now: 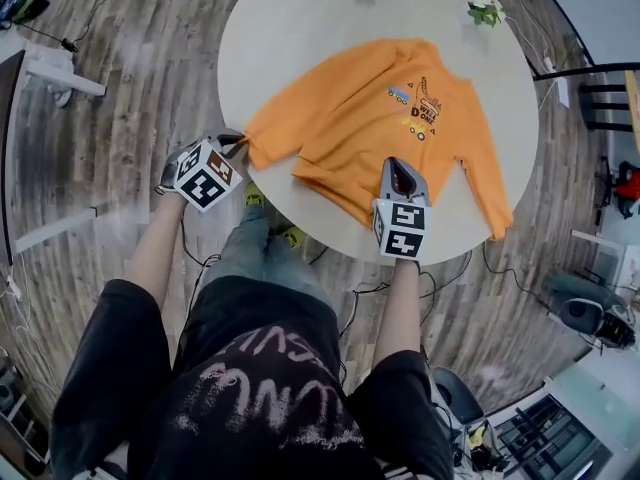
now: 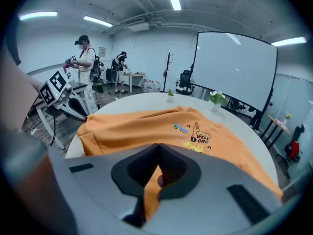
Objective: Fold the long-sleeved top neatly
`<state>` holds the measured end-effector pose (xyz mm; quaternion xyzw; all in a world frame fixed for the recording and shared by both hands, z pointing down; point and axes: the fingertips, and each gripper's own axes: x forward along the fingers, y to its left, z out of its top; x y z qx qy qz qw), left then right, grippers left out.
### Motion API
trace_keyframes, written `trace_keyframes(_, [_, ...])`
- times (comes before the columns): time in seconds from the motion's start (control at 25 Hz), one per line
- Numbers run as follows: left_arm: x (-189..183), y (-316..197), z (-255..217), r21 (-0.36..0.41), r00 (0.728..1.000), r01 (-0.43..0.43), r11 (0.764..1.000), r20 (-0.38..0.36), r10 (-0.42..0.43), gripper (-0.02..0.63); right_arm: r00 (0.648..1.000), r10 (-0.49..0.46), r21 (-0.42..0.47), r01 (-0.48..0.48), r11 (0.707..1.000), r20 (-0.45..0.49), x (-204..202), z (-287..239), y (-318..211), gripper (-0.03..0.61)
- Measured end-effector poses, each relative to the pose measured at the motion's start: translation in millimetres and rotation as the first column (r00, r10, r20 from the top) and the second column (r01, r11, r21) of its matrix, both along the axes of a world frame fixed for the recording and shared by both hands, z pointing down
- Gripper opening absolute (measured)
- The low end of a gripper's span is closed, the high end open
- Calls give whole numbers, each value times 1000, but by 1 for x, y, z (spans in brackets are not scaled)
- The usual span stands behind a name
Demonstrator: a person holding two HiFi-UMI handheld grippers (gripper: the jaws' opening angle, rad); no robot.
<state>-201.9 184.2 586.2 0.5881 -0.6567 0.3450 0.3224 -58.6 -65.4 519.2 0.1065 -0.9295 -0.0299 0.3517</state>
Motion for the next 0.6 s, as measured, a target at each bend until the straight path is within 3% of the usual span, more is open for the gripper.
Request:
trace_keyframes(0.16, [-36,-1,-20,6,998,6,1000,66,-7,32,1000,16,4,-16,1000,-5,0,-4,-8,6])
trace_keyframes(0.36, [-116,2,-50,38,990,44,998,131,-49,32,999,42,6,-42,999,-17,-23,-8,-11,6])
trace_keyframes(0.6, [-211,-2,-73,81,986,62,995,148,-73,32,997,78,4,-78,997,-28,-71,-11,-10,6])
